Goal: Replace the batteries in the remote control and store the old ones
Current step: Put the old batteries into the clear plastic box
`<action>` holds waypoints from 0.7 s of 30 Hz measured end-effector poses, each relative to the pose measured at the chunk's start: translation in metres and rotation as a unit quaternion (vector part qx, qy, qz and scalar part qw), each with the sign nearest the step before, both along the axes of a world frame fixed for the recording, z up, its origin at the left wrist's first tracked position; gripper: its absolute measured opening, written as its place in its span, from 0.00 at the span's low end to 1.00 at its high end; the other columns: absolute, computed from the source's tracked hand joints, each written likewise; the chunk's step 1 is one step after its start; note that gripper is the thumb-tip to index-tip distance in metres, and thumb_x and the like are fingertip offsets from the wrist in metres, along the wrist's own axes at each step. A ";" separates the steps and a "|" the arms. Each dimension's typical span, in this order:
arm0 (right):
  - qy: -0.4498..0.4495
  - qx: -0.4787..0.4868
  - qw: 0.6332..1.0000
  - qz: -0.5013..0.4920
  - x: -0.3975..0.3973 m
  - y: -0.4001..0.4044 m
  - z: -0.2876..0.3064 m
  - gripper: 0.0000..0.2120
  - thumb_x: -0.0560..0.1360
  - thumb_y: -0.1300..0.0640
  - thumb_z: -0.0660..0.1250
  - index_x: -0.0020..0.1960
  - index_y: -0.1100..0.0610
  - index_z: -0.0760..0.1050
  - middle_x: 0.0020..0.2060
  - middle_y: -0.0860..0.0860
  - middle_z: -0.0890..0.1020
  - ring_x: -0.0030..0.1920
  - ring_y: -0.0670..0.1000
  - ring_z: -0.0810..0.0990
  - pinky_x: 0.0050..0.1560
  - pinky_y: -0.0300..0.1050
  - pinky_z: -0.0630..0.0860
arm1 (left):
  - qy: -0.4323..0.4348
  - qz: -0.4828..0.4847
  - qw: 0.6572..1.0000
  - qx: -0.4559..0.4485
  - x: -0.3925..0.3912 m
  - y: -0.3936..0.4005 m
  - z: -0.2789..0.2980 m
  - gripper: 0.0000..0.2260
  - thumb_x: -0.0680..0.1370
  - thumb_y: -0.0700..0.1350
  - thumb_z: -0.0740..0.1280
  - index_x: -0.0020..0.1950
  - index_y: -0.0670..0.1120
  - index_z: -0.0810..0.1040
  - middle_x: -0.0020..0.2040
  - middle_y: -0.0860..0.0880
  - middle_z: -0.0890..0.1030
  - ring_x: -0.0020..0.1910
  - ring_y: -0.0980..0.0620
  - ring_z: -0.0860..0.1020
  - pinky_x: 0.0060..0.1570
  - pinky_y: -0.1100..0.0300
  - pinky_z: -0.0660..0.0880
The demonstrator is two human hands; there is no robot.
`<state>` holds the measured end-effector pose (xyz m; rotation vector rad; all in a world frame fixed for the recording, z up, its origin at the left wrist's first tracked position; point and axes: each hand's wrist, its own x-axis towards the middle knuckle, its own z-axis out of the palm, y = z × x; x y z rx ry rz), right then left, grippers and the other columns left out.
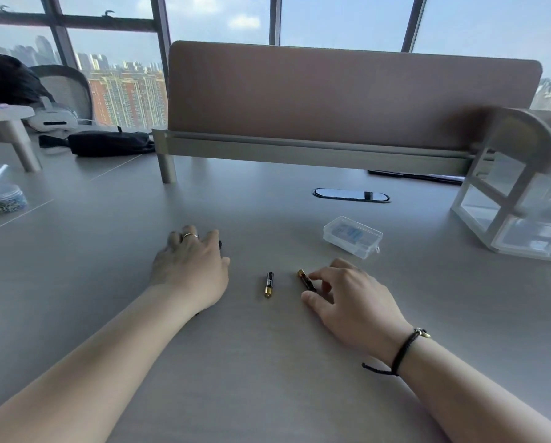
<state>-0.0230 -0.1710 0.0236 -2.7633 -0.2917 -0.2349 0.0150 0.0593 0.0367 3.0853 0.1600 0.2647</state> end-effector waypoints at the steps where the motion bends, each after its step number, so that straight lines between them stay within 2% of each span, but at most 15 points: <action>1: -0.003 0.000 1.000 -0.004 0.000 0.000 -0.001 0.16 0.77 0.40 0.62 0.63 0.42 0.75 0.52 0.42 0.76 0.53 0.52 0.80 0.47 0.47 0.77 | -0.034 -0.018 0.999 0.001 -0.002 -0.004 0.000 0.22 0.80 0.57 0.57 0.70 0.48 0.69 0.65 0.42 0.72 0.65 0.39 0.68 0.58 0.48 0.69; 4: -0.009 0.003 1.000 -0.013 0.002 0.000 -0.002 0.14 0.77 0.42 0.62 0.59 0.44 0.77 0.51 0.42 0.77 0.51 0.52 0.80 0.47 0.48 0.77 | -0.099 -0.100 0.988 -0.059 -0.012 -0.024 0.001 0.23 0.79 0.61 0.57 0.69 0.51 0.72 0.62 0.46 0.76 0.64 0.43 0.72 0.59 0.50 0.70; 6: -0.013 0.000 1.000 -0.019 0.003 0.000 -0.002 0.12 0.77 0.43 0.62 0.58 0.44 0.78 0.50 0.43 0.77 0.52 0.52 0.80 0.47 0.48 0.77 | -0.095 -0.165 0.979 -0.077 -0.021 -0.038 -0.005 0.22 0.79 0.62 0.57 0.68 0.54 0.72 0.61 0.49 0.77 0.63 0.46 0.74 0.58 0.52 0.72; 8: -0.015 -0.001 1.000 -0.025 0.004 0.000 -0.002 0.11 0.78 0.45 0.62 0.57 0.44 0.79 0.51 0.43 0.77 0.52 0.52 0.80 0.46 0.47 0.77 | -0.065 -0.217 0.971 -0.079 -0.025 -0.045 -0.013 0.19 0.80 0.59 0.58 0.69 0.55 0.72 0.61 0.51 0.76 0.63 0.48 0.74 0.56 0.54 0.73; 11: -0.019 0.001 0.999 -0.032 0.005 -0.001 -0.003 0.10 0.78 0.47 0.62 0.55 0.45 0.79 0.51 0.43 0.77 0.52 0.52 0.79 0.46 0.47 0.77 | -0.052 -0.268 0.957 -0.097 -0.024 -0.044 -0.019 0.15 0.80 0.46 0.60 0.66 0.55 0.74 0.60 0.53 0.77 0.62 0.50 0.74 0.56 0.54 0.74; 14: -0.019 0.007 0.999 -0.035 0.006 -0.002 -0.002 0.09 0.77 0.47 0.62 0.54 0.45 0.79 0.51 0.43 0.77 0.52 0.51 0.79 0.46 0.46 0.77 | -0.058 -0.283 0.950 -0.121 -0.021 -0.039 -0.018 0.19 0.78 0.38 0.61 0.64 0.55 0.76 0.57 0.53 0.79 0.59 0.52 0.76 0.55 0.55 0.75; 18: -0.017 0.008 0.999 -0.031 0.006 -0.003 -0.003 0.07 0.78 0.48 0.62 0.52 0.46 0.76 0.51 0.43 0.77 0.51 0.52 0.79 0.46 0.48 0.77 | -0.040 -0.276 0.951 -0.135 -0.019 -0.037 -0.022 0.21 0.78 0.36 0.60 0.68 0.52 0.74 0.61 0.52 0.76 0.63 0.52 0.73 0.58 0.58 0.73; 21: -0.014 0.012 0.999 -0.026 0.005 -0.003 -0.002 0.06 0.79 0.48 0.61 0.52 0.46 0.75 0.51 0.44 0.77 0.52 0.52 0.79 0.47 0.49 0.77 | -0.034 -0.264 0.945 -0.192 -0.019 -0.038 -0.022 0.17 0.79 0.37 0.60 0.66 0.51 0.76 0.59 0.51 0.76 0.60 0.52 0.74 0.59 0.58 0.72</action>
